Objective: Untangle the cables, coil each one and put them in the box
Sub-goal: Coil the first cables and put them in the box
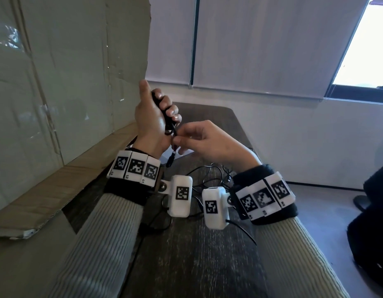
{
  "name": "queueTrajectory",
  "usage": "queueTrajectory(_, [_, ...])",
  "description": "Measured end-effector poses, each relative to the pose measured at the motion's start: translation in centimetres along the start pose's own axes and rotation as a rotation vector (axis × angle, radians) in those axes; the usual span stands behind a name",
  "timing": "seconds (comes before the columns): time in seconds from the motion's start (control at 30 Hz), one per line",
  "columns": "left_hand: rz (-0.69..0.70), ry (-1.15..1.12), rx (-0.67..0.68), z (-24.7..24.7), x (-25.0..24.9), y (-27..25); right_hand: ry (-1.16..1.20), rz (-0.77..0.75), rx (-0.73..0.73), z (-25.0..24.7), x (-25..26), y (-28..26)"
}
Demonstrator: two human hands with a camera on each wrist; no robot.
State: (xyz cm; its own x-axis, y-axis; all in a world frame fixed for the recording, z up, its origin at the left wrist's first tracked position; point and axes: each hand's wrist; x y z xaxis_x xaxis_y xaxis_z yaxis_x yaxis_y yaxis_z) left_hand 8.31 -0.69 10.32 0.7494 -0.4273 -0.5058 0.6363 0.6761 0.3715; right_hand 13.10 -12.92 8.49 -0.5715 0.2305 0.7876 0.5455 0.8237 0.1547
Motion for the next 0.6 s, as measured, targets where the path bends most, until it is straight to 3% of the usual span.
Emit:
queueTrajectory(0.17, [0.004,-0.184,-0.043,-1.6,-1.5,1.1,-0.243,0.0,0.098,-1.3,-0.5,-0.4])
queueTrajectory(0.3, [0.058,-0.16,-0.107,-2.5,-3.1,1.5,-0.202,-0.004,0.049,-1.0,-0.7,-0.3])
queueTrajectory(0.47, [-0.062,-0.103,0.016,-2.5,-3.0,1.5,-0.337,0.02,0.018,-0.4,-0.4,0.0])
queueTrajectory(0.6, [-0.003,-0.028,0.016,-2.2,-2.9,1.4,-0.212,0.047,-0.007,-0.5,-0.3,0.1])
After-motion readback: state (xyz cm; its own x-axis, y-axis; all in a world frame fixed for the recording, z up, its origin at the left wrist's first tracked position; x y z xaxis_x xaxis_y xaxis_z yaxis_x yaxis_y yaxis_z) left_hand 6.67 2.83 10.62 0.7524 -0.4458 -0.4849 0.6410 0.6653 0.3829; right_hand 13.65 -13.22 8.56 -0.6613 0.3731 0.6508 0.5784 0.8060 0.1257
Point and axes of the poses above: each hand's wrist, its own y-axis towards the middle knuckle, its own z-axis out of the palm, x = y × z, and after that the axes turned 11 degrees about z, right-handed
